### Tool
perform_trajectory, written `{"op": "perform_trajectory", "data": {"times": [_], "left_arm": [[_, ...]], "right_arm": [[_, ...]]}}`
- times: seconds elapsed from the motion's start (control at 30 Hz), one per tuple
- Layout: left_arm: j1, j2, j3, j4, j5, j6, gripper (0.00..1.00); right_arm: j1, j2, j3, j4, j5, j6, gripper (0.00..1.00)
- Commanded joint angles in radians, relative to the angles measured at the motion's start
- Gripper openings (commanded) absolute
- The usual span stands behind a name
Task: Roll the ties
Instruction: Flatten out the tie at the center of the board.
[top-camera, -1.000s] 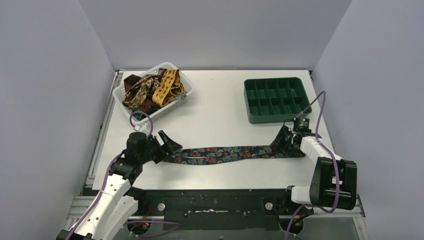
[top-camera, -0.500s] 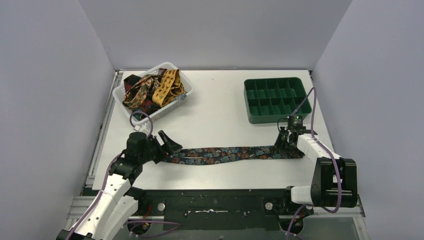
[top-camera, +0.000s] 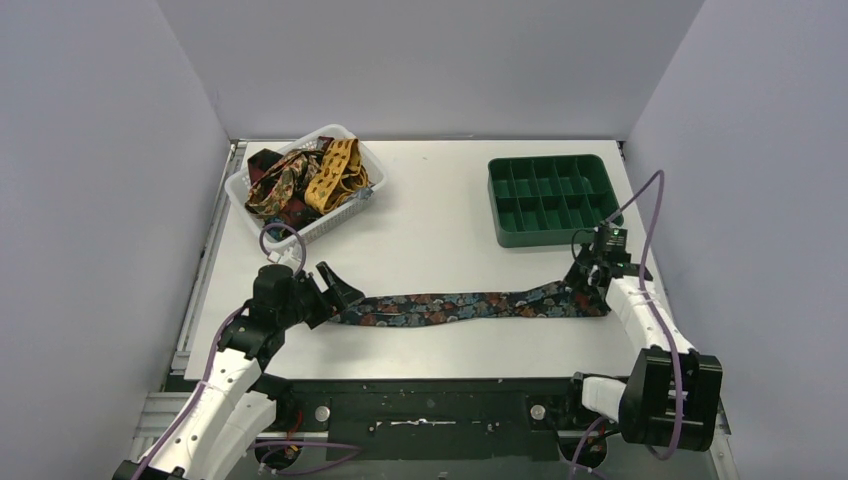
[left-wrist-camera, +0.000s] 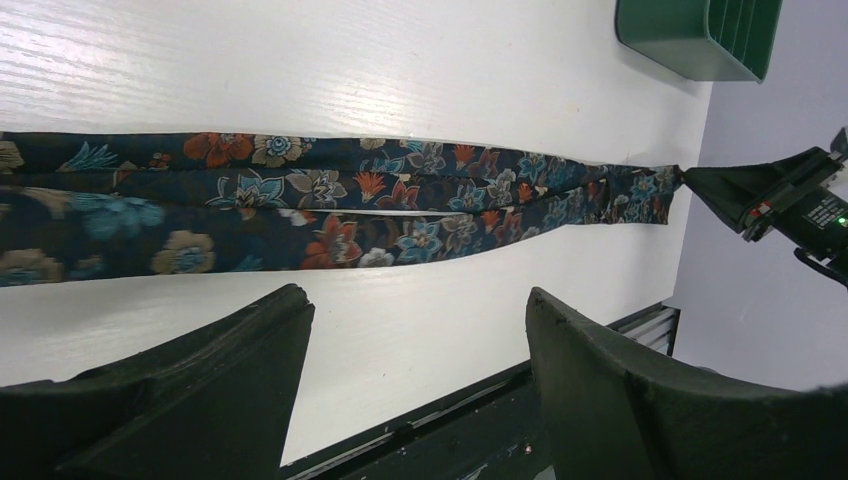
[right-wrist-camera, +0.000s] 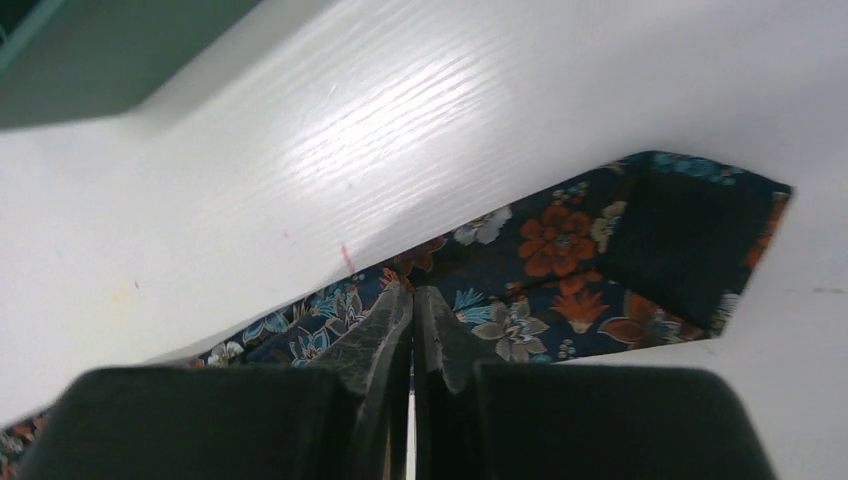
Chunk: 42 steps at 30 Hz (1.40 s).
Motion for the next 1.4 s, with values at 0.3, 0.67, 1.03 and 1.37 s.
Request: {"op": "perform_trajectory", "data": {"times": [0.3, 0.67, 1.03, 1.37], "left_arm": [[0.008, -0.004, 0.018, -0.023, -0.054, -0.013, 0.76], [0.010, -0.030, 0.052, -0.080, -0.161, -0.046, 0.76], [0.019, -0.026, 0.122, -0.192, -0.321, -0.074, 0.78], [0.025, -0.086, 0.131, -0.231, -0.317, -0.099, 0.78]], "right_arm": [[-0.114, -0.038, -0.008, 0.004, 0.167, 0.061, 0.00], [-0.084, -0.032, 0.163, -0.015, -0.097, -0.045, 0.46], [0.715, 0.051, 0.063, 0.560, -0.272, -0.597, 0.91], [0.945, 0.388, 0.204, 0.591, -0.443, -1.029, 0.97]]}}
